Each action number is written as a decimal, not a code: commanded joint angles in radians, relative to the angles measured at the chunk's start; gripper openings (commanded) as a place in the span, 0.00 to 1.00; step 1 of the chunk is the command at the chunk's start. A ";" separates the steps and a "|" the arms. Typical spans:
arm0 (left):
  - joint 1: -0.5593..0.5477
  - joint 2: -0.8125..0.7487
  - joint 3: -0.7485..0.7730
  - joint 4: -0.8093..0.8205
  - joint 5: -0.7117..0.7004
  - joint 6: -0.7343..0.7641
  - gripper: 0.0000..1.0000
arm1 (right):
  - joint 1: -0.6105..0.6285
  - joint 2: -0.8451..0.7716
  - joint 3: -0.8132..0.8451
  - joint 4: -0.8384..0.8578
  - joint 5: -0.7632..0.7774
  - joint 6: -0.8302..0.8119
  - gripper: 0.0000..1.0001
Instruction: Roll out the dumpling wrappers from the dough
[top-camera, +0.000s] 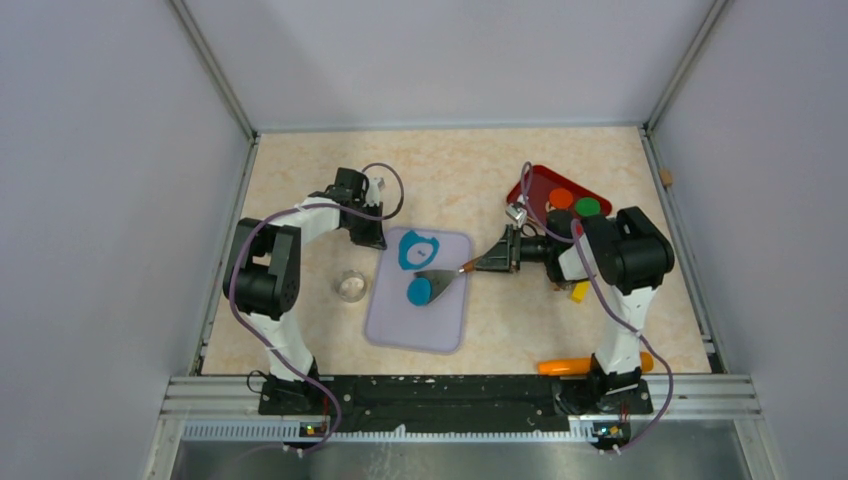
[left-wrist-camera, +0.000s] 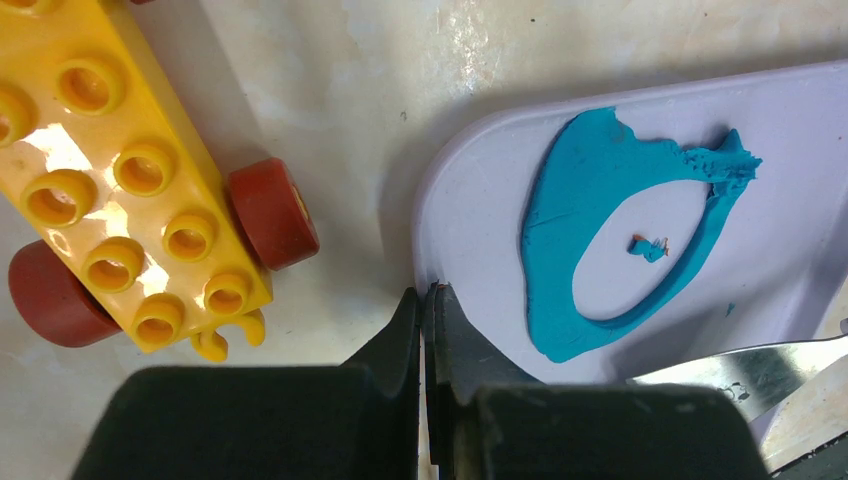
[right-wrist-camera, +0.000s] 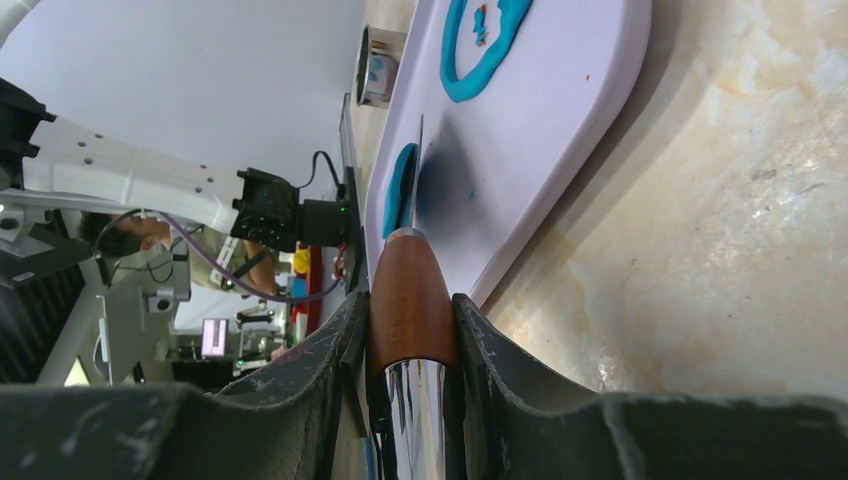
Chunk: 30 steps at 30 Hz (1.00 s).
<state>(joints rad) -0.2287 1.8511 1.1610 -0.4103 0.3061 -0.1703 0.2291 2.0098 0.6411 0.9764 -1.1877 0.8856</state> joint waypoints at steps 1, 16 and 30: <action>-0.001 0.036 0.006 0.035 -0.013 0.040 0.00 | 0.011 0.020 -0.002 0.189 -0.060 0.085 0.00; -0.003 -0.034 0.093 -0.023 0.074 0.085 0.39 | 0.007 -0.014 0.043 0.343 -0.076 0.246 0.00; 0.016 -0.150 0.274 -0.182 0.064 0.265 0.60 | -0.091 -0.016 0.148 0.482 -0.046 0.402 0.00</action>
<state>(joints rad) -0.2260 1.7618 1.3685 -0.5568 0.3698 0.0174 0.1764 2.0380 0.7361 1.3495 -1.2442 1.2430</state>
